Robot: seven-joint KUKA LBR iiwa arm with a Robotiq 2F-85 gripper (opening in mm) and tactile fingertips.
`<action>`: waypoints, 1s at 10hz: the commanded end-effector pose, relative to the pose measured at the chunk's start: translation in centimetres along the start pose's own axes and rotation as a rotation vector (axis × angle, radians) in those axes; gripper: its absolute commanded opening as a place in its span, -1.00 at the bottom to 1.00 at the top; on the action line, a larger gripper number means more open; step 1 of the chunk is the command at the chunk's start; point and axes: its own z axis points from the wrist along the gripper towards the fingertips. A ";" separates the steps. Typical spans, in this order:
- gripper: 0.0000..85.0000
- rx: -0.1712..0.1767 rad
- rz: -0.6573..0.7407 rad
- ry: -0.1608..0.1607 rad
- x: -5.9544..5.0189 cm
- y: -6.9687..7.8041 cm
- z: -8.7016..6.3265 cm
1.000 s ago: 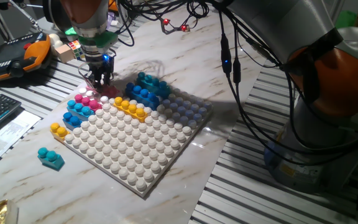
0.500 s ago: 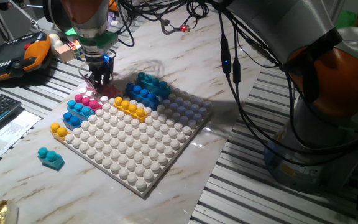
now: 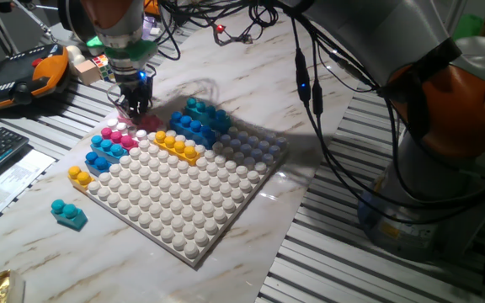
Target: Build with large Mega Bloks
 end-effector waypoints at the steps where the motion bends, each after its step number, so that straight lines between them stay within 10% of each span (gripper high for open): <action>1: -0.98 0.008 0.000 0.000 0.1 0.0 -0.5; 10: -0.98 0.035 0.095 0.047 5.9 -1.0 -8.3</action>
